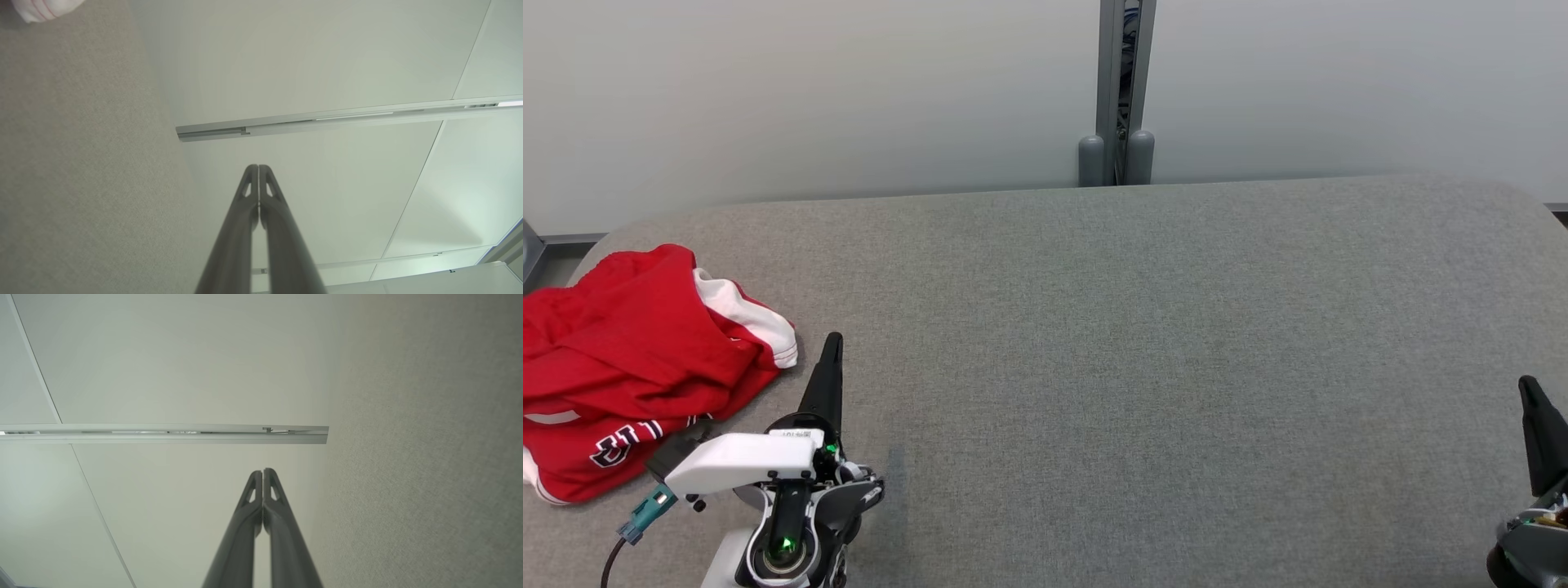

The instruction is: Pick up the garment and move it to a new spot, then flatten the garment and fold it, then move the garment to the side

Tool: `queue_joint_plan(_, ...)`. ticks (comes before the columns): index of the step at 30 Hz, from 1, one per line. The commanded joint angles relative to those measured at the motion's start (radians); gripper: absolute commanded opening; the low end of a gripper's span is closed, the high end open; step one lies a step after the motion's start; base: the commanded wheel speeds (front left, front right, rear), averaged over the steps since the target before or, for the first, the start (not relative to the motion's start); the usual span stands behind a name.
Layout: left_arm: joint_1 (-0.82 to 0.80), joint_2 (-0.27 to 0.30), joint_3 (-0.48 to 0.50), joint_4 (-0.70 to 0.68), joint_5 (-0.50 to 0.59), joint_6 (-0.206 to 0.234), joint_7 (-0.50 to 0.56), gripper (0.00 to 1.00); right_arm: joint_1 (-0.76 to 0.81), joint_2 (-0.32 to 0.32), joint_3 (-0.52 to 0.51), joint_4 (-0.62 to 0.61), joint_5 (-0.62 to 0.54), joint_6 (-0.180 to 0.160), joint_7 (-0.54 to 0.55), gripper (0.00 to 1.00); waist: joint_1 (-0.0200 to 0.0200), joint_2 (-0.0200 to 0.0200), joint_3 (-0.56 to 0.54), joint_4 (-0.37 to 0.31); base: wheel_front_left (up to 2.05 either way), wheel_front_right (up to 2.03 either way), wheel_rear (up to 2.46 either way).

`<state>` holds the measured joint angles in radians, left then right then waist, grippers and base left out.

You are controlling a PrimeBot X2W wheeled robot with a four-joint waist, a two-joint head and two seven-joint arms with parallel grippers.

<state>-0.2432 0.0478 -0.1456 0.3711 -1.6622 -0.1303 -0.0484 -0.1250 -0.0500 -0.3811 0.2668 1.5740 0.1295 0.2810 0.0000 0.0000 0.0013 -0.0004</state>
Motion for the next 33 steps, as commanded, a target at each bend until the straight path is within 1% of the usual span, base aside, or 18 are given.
queue_joint_plan(1, -0.015, 0.006, 0.001, 0.0, 0.003, -0.004, 0.001, 0.0, -0.009, -0.003, -0.004, -0.001, -0.001, 0.003, 0.004, 0.0, 0.0, 0.0, 0.0, 0.0, 0.0, 0.0, 0.0)
queue_joint_plan(2, 0.002, 0.0, 0.0, 0.002, 0.0, 0.0, 0.0, 1.0, 0.002, 0.001, 0.001, 0.002, 0.0, 0.0, 0.0, 1.0, 0.0, 0.0, 0.0, 0.0, 0.0, 0.0, 0.0)
queue_joint_plan(7, 0.05, -0.006, -0.004, 0.033, -0.002, 0.0, -0.001, 1.0, 0.034, 0.026, 0.006, 0.036, 0.0, -0.003, -0.001, 1.0, 0.0, 0.0, 0.0, 0.0, 0.0, 0.0, 0.0)
queue_joint_plan(14, 0.064, -0.004, -0.013, -0.012, 0.015, 0.0, -0.021, 1.0, 0.028, 0.022, 0.087, 0.025, -0.006, -0.003, -0.059, 1.0, 0.0, 0.0, 0.002, 0.0, 0.0, 0.0, 0.0)
queue_joint_plan(19, 0.072, 0.005, -0.024, -0.031, 0.067, 0.0, -0.038, 1.0, 0.02, 0.016, 0.135, 0.022, -0.036, -0.002, -0.096, 1.0, 0.0, 0.0, 0.002, 0.0, 0.0, 0.0, 0.0)
queue_joint_plan(23, 0.078, 0.004, -0.014, -0.045, 0.143, 0.0, -0.048, 1.0, 0.013, 0.014, 0.155, 0.02, -0.1, -0.002, -0.122, 1.0, 0.0, 0.0, 0.002, 0.0, 0.0, 0.0, 0.0)
queue_joint_plan(33, 0.094, -0.002, 0.006, -0.107, 0.364, 0.0, -0.072, 1.0, 0.003, 0.013, 0.244, -0.023, -0.336, -0.001, -0.183, 1.0, 0.0, 0.0, 0.005, 0.001, 0.0, 0.0, 0.0)
